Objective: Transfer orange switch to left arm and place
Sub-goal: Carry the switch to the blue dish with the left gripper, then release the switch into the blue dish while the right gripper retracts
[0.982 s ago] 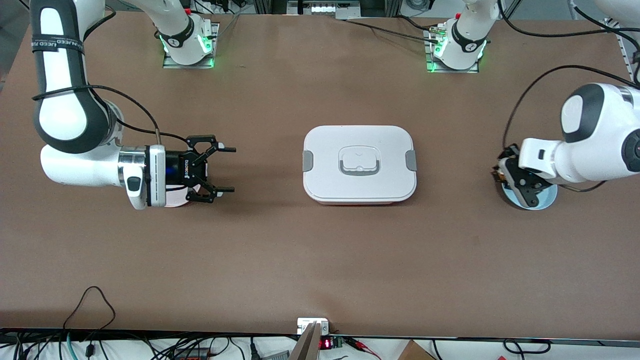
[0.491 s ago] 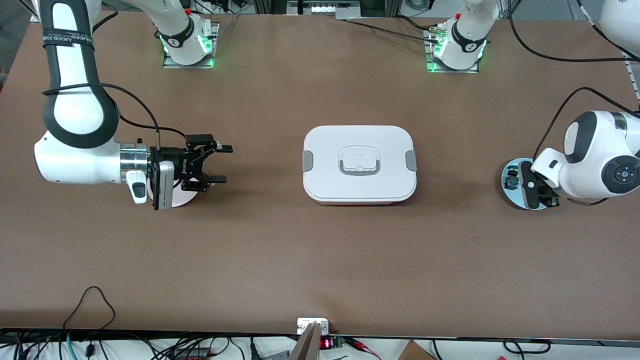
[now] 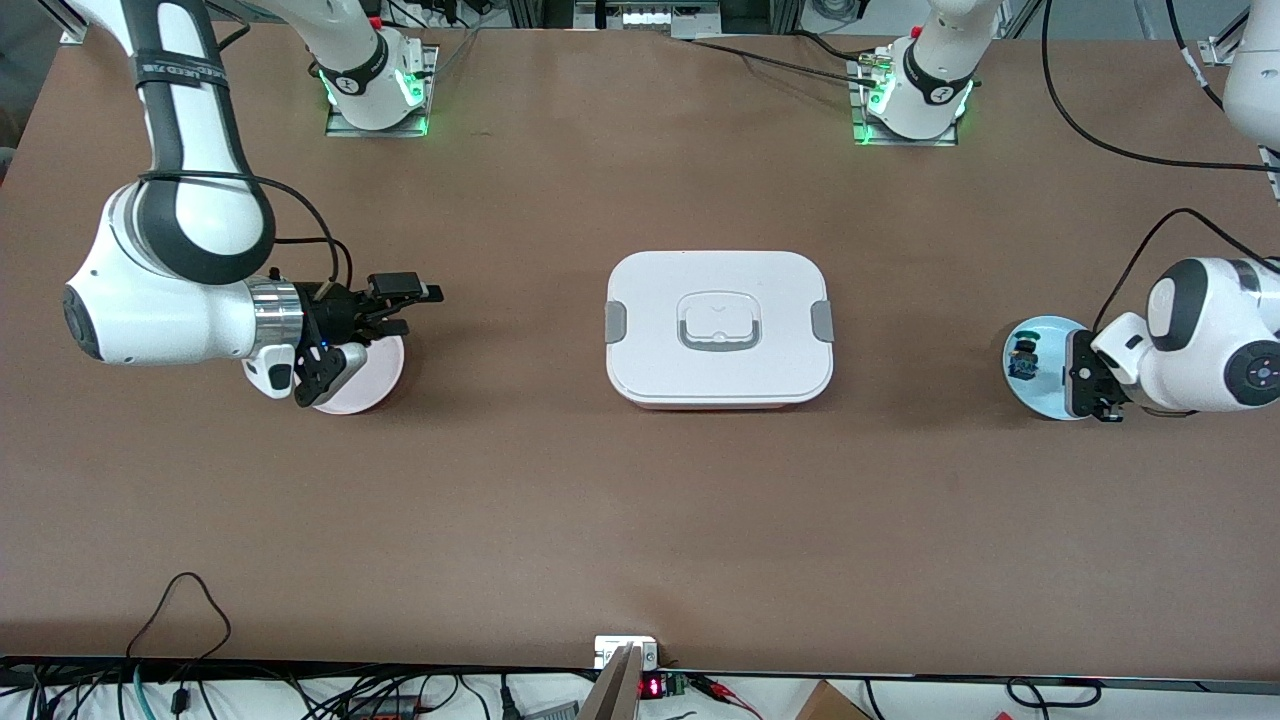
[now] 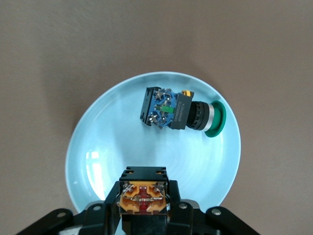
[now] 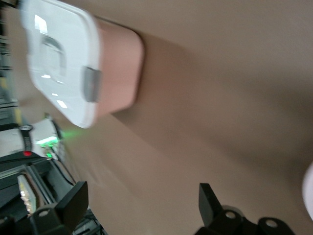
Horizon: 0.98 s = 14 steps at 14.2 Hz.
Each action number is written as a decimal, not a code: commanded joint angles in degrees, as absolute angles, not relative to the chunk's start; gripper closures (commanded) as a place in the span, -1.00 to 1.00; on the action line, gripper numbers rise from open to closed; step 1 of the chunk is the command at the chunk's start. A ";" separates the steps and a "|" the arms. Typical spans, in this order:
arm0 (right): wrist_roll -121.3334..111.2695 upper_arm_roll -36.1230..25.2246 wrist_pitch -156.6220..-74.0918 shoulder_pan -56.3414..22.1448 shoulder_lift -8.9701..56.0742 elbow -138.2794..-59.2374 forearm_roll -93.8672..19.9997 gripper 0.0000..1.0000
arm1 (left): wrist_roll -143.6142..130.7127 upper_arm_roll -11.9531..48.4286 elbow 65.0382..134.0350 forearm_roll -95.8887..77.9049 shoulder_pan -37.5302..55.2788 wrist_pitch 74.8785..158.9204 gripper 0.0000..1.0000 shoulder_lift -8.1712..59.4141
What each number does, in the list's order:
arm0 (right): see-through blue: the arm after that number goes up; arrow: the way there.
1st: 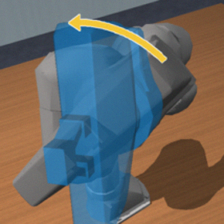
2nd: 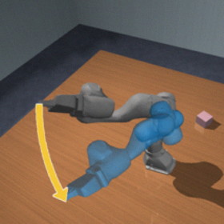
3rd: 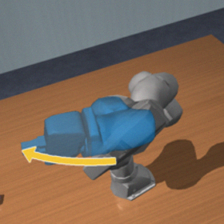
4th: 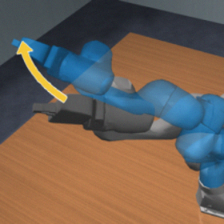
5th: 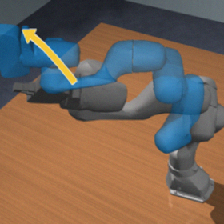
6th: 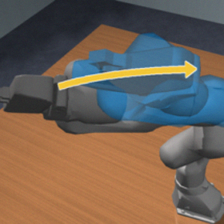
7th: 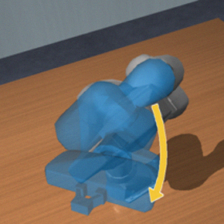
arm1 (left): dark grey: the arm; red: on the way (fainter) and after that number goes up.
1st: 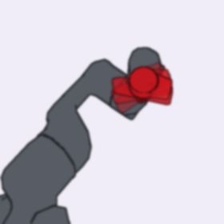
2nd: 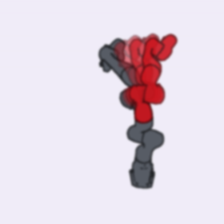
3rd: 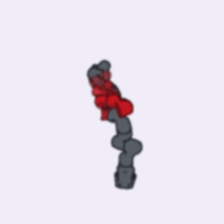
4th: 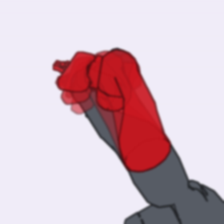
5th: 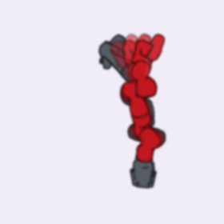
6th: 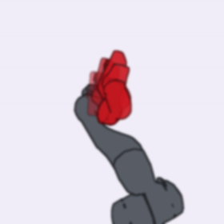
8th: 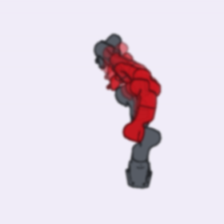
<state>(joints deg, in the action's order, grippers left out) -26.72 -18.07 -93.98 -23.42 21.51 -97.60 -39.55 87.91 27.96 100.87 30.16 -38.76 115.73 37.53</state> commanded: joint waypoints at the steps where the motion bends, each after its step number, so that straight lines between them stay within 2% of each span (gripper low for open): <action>1: -19.79 -18.28 -93.08 -23.73 20.39 -98.00 -29.57 -1.00 | 88.95 28.83 101.16 32.61 -39.29 115.49 0.76 37.35; 4: -14.70 -18.28 -92.90 -23.64 19.08 -96.42 -15.86 -1.00 | 88.95 28.83 102.30 32.69 -40.42 117.32 0.76 38.40; 8: -11.33 -18.11 -88.07 -23.99 18.20 -89.66 -2.32 -1.00 | 88.77 28.92 103.01 32.96 -40.96 118.04 0.70 39.29; 11: -11.43 -18.80 -89.11 -22.68 15.04 -88.77 -0.35 -1.00 | 88.86 29.00 103.01 32.96 -40.96 117.78 0.25 38.94; 12: -10.90 -19.42 -89.99 -21.63 14.86 -88.07 -0.35 -1.00 | 89.03 29.18 103.01 32.87 -41.13 117.69 -0.21 38.85; 13: -10.64 -19.51 -90.35 -21.19 14.77 -87.20 0.08 -1.00 | 90.08 29.35 102.75 32.44 -41.83 117.42 -0.99 38.76; 14: -8.46 -19.51 -90.26 -19.96 14.77 -86.75 0.26 -1.00 | 90.78 29.79 102.57 32.00 -42.71 117.16 -1.00 38.50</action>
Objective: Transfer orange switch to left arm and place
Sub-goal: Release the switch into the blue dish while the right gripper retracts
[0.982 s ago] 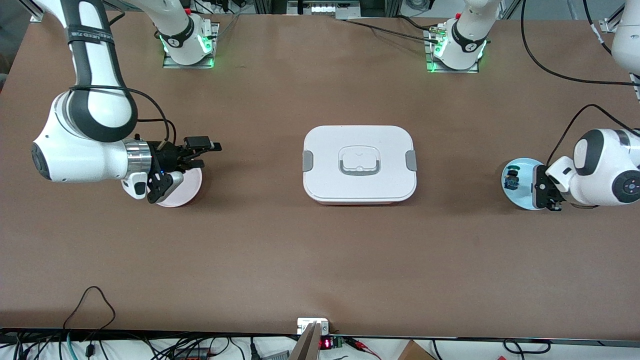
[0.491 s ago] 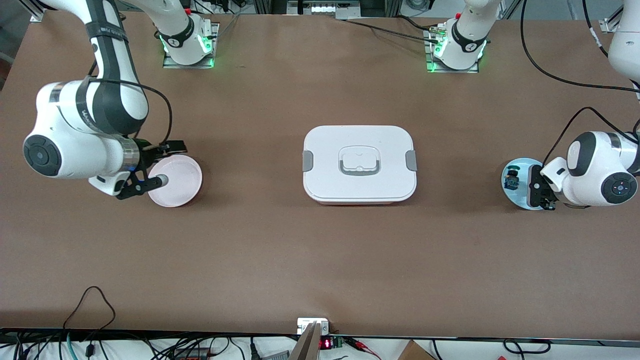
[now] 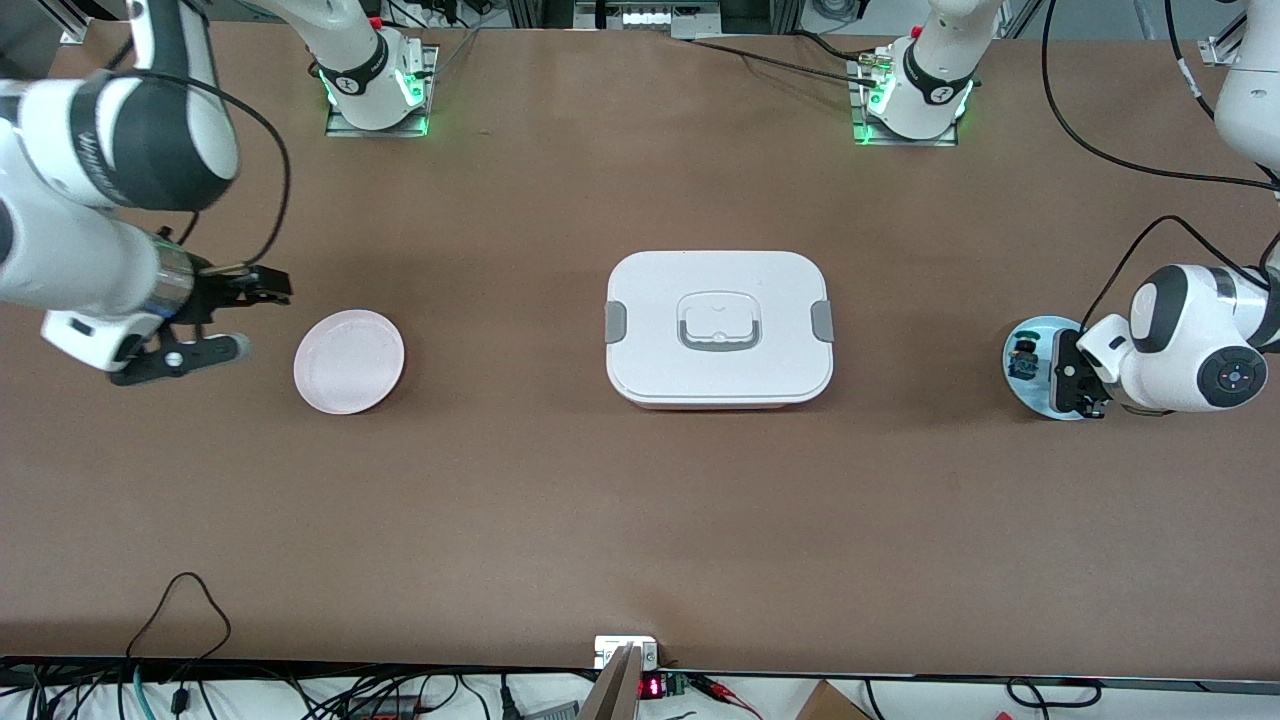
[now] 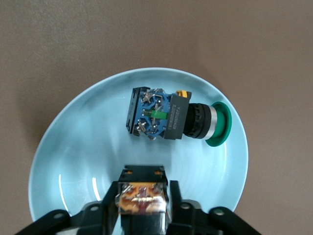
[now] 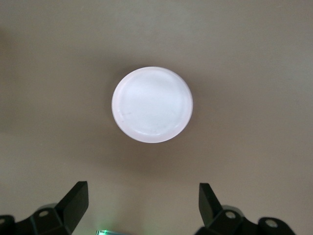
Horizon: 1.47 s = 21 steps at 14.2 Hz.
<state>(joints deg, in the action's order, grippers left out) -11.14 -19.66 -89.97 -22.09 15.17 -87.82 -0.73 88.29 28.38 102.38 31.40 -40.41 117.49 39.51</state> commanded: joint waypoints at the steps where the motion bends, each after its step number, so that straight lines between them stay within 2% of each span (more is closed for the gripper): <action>1: -4.61 -19.08 -90.18 -18.21 14.59 -86.57 0.00 -1.00 | 90.79 30.49 102.57 31.99 -42.80 116.72 -1.00 38.06; 3: -1.06 -16.81 -90.09 -13.47 13.89 -86.40 -0.44 -1.00 | 90.62 32.33 101.96 31.82 -42.80 113.66 -1.00 37.36; 5: -1.05 -7.25 -89.74 -3.03 13.01 -85.34 -0.09 -1.00 | 90.27 35.23 100.12 31.56 -42.89 109.36 -1.00 35.78; 6: -1.05 -5.29 -90.00 -1.25 12.40 -85.34 0.09 -1.00 | 89.05 36.72 98.28 29.73 -42.80 106.46 -1.00 35.16; 8: -0.18 -5.01 -90.26 -1.14 10.21 -85.86 0.44 -1.00 | 84.05 37.53 93.80 26.20 -42.54 100.65 -1.00 35.07; 10: -0.09 -5.01 -90.26 -1.14 8.53 -88.41 0.53 -1.00 | 76.85 37.79 89.75 25.49 -41.93 100.02 -1.00 35.07; 13: -0.44 -4.83 -92.45 -1.58 7.39 -90.86 1.67 -1.00 | 66.75 42.79 85.97 25.49 -41.75 94.68 -1.00 34.98; 17: -0.61 -4.83 -100.45 -2.29 1.68 -100.18 1.76 -1.00 | 47.61 50.34 80.70 25.49 -40.96 85.36 -1.00 34.89; 19: -1.40 -4.92 -100.11 -2.29 1.67 -99.58 1.84 -1.00 | 35.74 54.12 77.63 25.58 -39.82 81.41 -1.00 34.89; 21: -3.24 -4.83 -99.93 -2.37 1.85 -98.53 1.93 -1.00 | 29.03 54.67 72.98 25.49 -35.97 78.24 -1.00 34.89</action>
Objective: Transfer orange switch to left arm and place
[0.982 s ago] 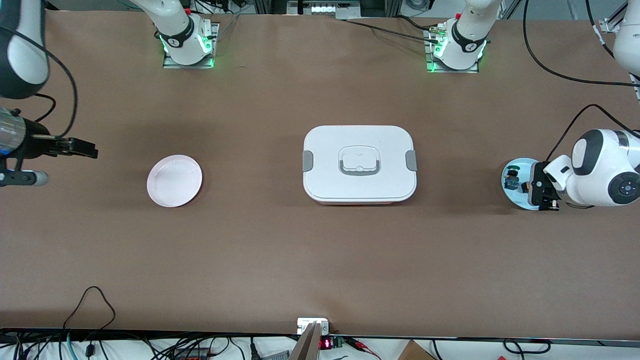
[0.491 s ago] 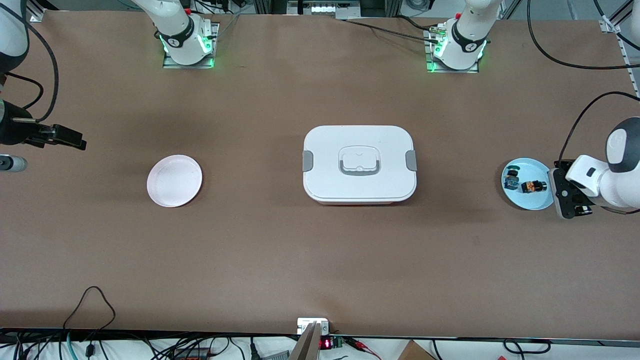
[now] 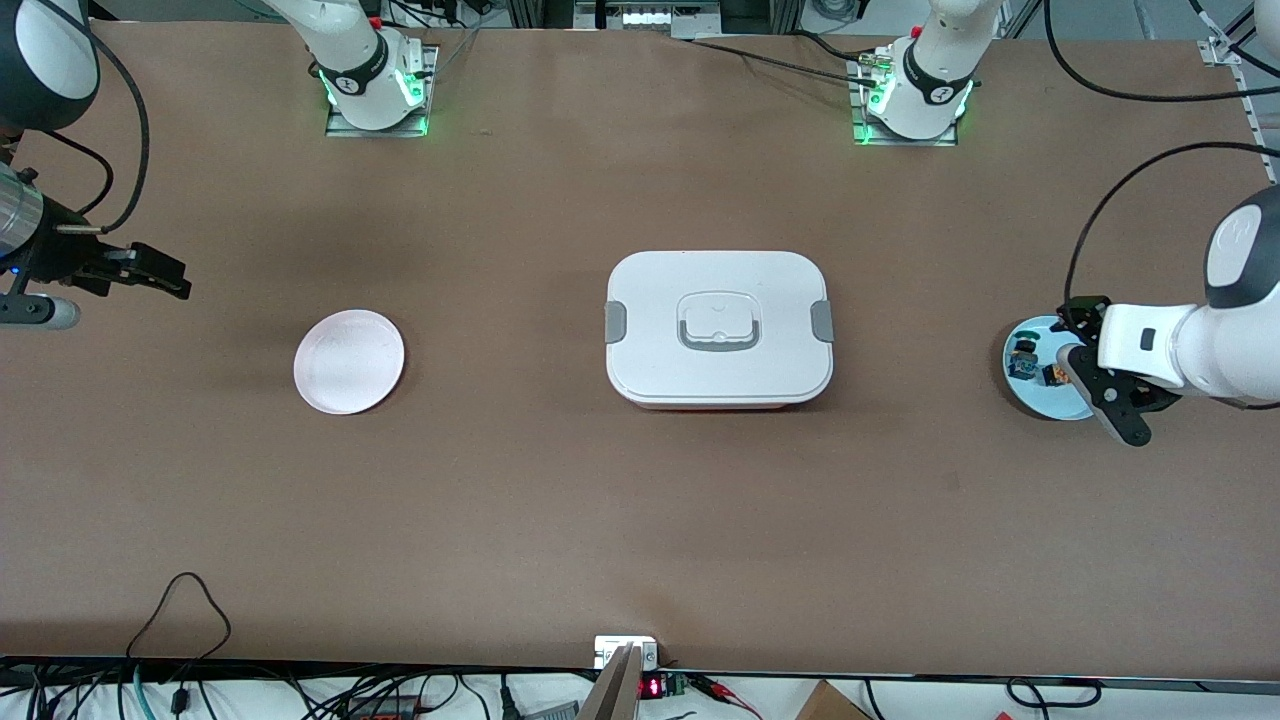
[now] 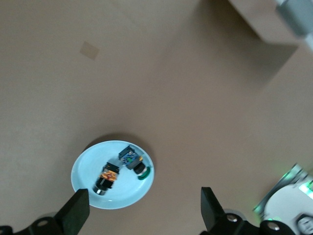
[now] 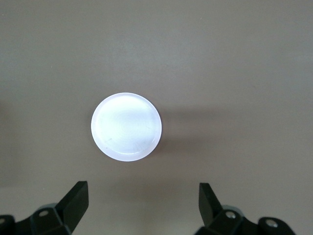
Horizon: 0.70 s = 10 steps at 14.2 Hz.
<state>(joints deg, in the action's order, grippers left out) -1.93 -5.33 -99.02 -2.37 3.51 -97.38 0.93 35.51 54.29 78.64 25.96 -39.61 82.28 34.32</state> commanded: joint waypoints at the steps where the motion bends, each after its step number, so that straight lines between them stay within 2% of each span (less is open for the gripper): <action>1: -3.69 -4.83 -99.93 -2.29 1.85 -98.53 1.93 -1.00 | 27.44 54.58 70.77 25.49 -34.73 77.61 -1.00 34.98; 6: -4.04 -4.83 -99.67 -2.29 2.20 -97.21 1.93 -1.00 | 13.57 51.61 63.64 21.91 -31.73 77.96 -1.00 35.16; 8: -4.04 -4.83 -98.10 -2.29 2.20 -95.81 1.67 -1.00 | 5.67 45.12 61.53 17.95 -27.89 78.05 -1.00 33.23; 10: -3.78 -4.83 -96.42 -2.20 2.63 -94.05 1.23 -1.00 | -2.07 35.39 60.99 13.91 -21.74 78.48 -1.00 30.51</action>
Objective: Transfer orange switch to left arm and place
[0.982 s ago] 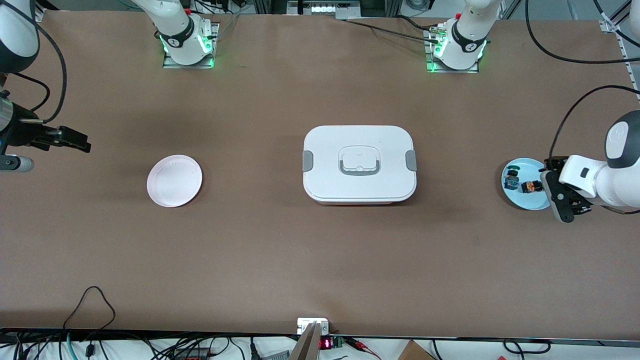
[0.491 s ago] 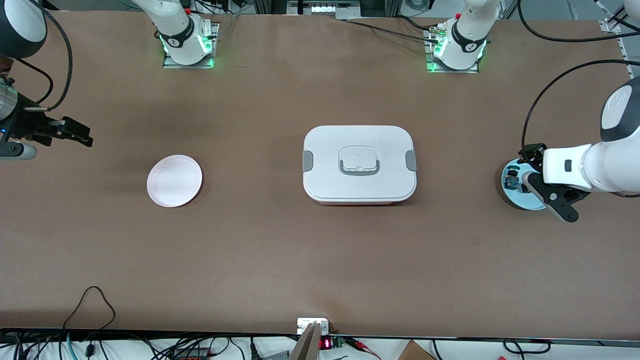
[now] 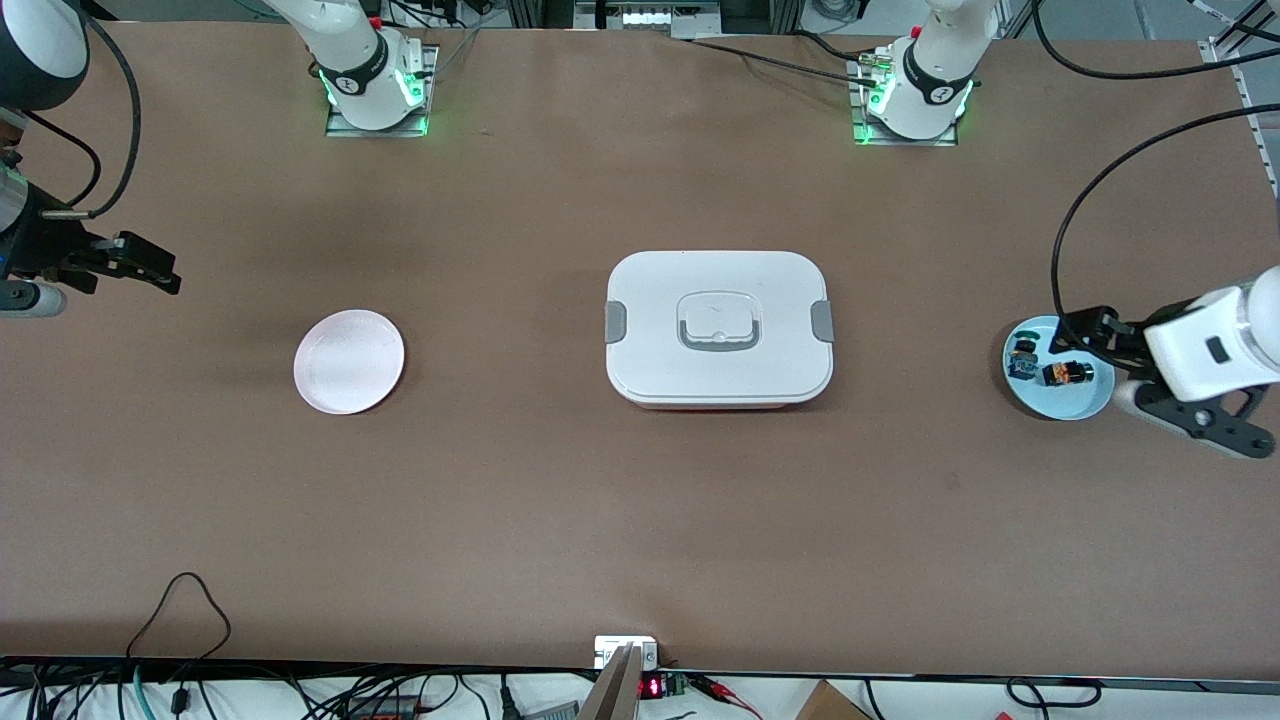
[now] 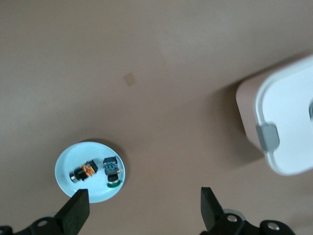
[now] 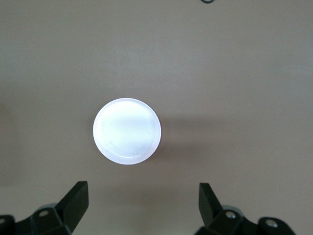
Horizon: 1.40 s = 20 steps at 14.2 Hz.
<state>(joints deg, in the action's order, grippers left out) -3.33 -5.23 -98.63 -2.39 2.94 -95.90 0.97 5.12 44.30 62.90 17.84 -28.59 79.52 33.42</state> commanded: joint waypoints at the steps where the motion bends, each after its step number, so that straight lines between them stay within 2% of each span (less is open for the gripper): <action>1: -3.61 -4.83 -96.42 -2.20 2.64 -93.96 1.23 -1.00 | -4.28 30.46 61.43 10.15 -18.75 79.62 -1.00 29.11; 2: -3.52 -4.83 -96.42 -2.20 2.55 -93.87 1.14 -1.00 | -4.92 24.23 62.74 4.80 -15.33 80.50 -1.00 27.00; 4: -3.25 -4.83 -96.24 -2.29 2.46 -93.61 1.23 -1.00 | -4.40 9.30 72.89 -0.95 -5.85 86.62 -1.00 18.50; 5: -3.25 -4.83 -96.07 -2.29 2.46 -93.17 1.14 -1.00 | -4.13 5.05 78.95 -1.23 -3.19 90.66 -1.00 14.19; 6: -3.25 -4.92 -95.98 -2.20 2.46 -93.08 1.14 -1.00 | -4.04 3.36 84.41 -1.23 -1.77 92.53 -1.00 10.15; 10: -3.34 -4.92 -93.61 -2.20 2.37 -92.29 1.23 -1.00 | -3.78 -1.14 94.29 0.09 4.30 94.04 -1.00 1.07; 20: -3.43 -5.19 -91.85 -2.11 2.29 -92.29 1.67 -1.00 | -1.50 -1.41 95.80 0.26 3.60 94.74 -1.00 0.44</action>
